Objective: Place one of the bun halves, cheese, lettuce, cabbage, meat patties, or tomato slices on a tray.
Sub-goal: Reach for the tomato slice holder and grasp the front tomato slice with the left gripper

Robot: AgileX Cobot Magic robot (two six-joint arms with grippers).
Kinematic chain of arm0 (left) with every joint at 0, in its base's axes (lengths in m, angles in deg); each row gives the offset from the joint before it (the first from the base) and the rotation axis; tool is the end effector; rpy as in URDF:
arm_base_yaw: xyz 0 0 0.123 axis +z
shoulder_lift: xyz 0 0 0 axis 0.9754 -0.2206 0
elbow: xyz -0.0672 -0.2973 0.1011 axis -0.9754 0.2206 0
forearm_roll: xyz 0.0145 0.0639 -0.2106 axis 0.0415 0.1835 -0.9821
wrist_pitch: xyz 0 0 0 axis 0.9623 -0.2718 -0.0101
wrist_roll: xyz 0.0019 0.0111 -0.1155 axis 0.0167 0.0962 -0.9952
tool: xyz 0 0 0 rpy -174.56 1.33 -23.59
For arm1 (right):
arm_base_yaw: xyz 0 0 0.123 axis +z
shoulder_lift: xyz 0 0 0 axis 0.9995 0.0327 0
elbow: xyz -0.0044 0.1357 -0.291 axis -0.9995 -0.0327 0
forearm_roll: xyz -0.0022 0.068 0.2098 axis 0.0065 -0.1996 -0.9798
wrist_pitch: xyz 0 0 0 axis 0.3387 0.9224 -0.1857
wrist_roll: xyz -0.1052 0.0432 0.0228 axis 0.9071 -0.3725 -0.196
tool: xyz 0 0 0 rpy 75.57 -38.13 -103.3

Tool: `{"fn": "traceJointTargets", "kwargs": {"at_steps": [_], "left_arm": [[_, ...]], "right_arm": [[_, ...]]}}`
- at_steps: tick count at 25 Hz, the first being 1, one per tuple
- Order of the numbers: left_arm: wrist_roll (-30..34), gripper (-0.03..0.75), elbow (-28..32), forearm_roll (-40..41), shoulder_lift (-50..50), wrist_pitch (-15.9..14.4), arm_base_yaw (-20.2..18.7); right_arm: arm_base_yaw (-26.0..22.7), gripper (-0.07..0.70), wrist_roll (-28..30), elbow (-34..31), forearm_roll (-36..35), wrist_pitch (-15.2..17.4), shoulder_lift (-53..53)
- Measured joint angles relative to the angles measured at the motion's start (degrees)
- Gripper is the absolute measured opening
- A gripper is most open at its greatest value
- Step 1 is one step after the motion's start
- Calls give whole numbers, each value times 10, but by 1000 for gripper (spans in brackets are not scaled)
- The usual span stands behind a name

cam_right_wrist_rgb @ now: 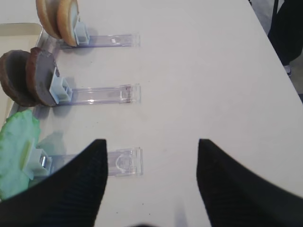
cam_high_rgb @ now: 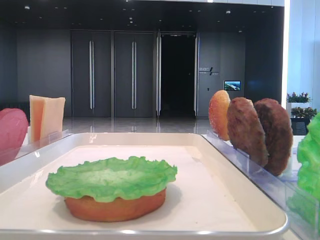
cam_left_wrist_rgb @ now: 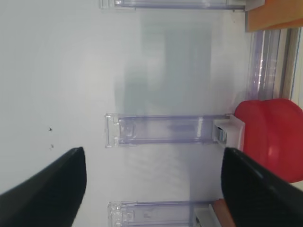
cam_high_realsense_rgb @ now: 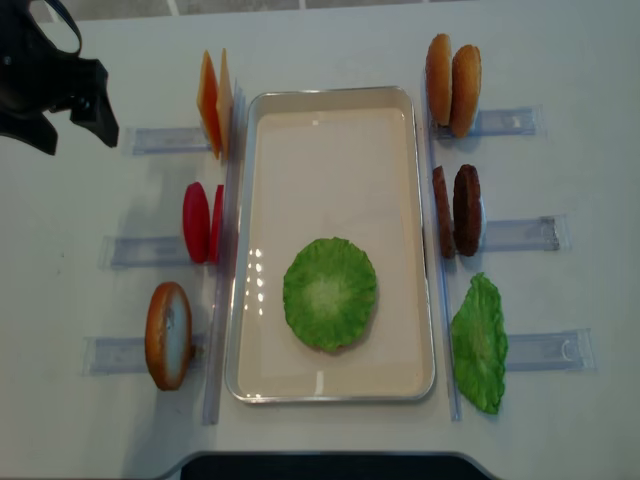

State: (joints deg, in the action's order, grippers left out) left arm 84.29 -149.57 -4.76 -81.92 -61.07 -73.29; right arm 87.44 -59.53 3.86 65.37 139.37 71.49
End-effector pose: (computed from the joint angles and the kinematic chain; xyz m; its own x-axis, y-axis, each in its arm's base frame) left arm 0.3008 0.0177 0.3061 -0.9765 -0.0420 -0.2115 -0.0385 0.9990 -0.0207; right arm -0.0518 0.0062 0.2420 -0.5181 -0.0131 -0.8552 -0.0386 0.9992 0.0081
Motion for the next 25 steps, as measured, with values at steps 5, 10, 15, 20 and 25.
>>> {"fn": "traceJointTargets", "kwargs": {"at_steps": [5, 10, 15, 20, 25], "left_arm": [[4, 692, -7, 0, -12, -7, 0], [14, 692, -9, -1, -12, -20, 0], [14, 692, -9, 4, -12, -34, -3], [0, 661, -9, 28, -12, -34, -50], [-46, 614, -9, 34, -12, -34, -114]], "right_arm": [[0, 426, 0, 0, 0, 0, 0], [0, 426, 0, 0, 0, 0, 0], [0, 426, 0, 0, 0, 0, 0], [0, 426, 0, 0, 0, 0, 0], [0, 426, 0, 0, 0, 0, 0]]}}
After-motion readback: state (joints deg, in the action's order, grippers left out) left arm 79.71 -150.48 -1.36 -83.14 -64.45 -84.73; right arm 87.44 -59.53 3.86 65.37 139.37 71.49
